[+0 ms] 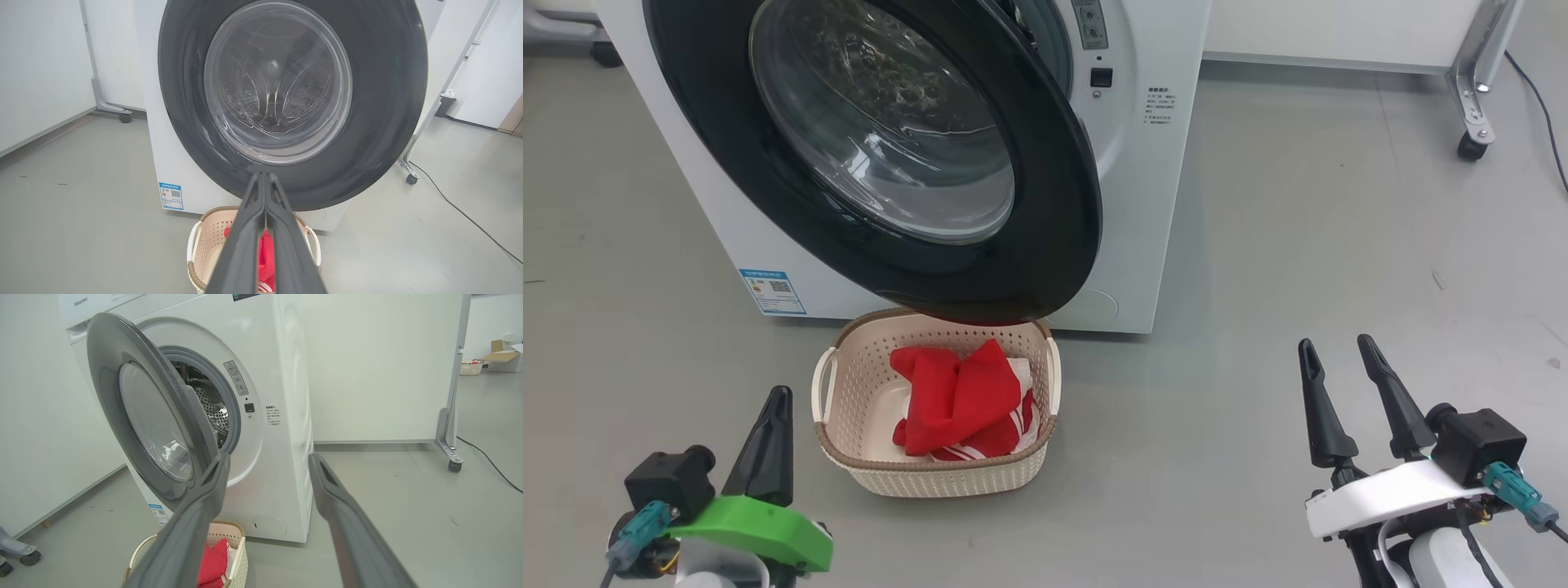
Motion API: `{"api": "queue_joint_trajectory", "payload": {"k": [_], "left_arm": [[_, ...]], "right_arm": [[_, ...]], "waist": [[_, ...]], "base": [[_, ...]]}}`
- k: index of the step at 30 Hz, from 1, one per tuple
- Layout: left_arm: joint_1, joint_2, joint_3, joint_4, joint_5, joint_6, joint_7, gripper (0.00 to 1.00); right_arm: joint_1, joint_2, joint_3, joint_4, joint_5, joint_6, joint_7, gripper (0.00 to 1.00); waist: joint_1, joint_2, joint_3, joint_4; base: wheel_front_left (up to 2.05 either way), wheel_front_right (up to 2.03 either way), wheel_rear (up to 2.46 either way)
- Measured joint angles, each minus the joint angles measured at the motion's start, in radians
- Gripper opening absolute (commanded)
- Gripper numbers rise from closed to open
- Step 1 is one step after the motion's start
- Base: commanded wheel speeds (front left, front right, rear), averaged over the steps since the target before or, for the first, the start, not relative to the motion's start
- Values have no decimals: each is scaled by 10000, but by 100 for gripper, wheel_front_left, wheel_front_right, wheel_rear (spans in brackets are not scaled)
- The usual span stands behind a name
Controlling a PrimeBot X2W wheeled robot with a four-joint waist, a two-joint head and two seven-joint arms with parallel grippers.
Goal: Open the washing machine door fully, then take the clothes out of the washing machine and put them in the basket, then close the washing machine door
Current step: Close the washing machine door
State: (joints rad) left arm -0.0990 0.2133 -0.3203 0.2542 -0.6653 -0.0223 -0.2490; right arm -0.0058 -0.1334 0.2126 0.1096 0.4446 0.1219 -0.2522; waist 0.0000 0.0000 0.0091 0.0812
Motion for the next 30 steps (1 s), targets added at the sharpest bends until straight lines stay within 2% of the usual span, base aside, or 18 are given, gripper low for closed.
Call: {"api": "queue_joint_trajectory", "payload": {"k": [8, 9, 10, 11, 12, 30], "left_arm": [[255, -65, 178, -378, 543, 184, -2, 0], [286, -104, 261, -454, 606, 186, -2, 9], [301, -140, 349, -560, 662, 228, -2, 56], [312, -174, 441, -688, 750, 276, -2, 56], [316, -205, 525, -773, 815, 291, -2, 100], [839, -523, 675, -1122, 1576, 255, -2, 100]], "right_arm": [[98, 29, 21, -38, 0, 0, 0, 100], [98, 33, 25, -38, 0, 0, 0, 100], [98, 38, 33, -38, 0, 0, 0, 100], [99, 44, 42, -38, 0, 0, 0, 100], [100, 46, 48, -38, 0, 0, 0, 100], [115, 48, 173, -6, -50, 0, 0, 100]], "waist": [[0, 0, 70, 97], [0, 0, 74, 104], [0, 0, 77, 110], [0, 0, 80, 116], [0, 0, 81, 120], [0, 0, 5, 120]], "base": [[0, 0, 0], [0, 0, 0], [0, 0, 0], [0, 0, 0], [0, 0, 0], [0, 0, 0]]}}
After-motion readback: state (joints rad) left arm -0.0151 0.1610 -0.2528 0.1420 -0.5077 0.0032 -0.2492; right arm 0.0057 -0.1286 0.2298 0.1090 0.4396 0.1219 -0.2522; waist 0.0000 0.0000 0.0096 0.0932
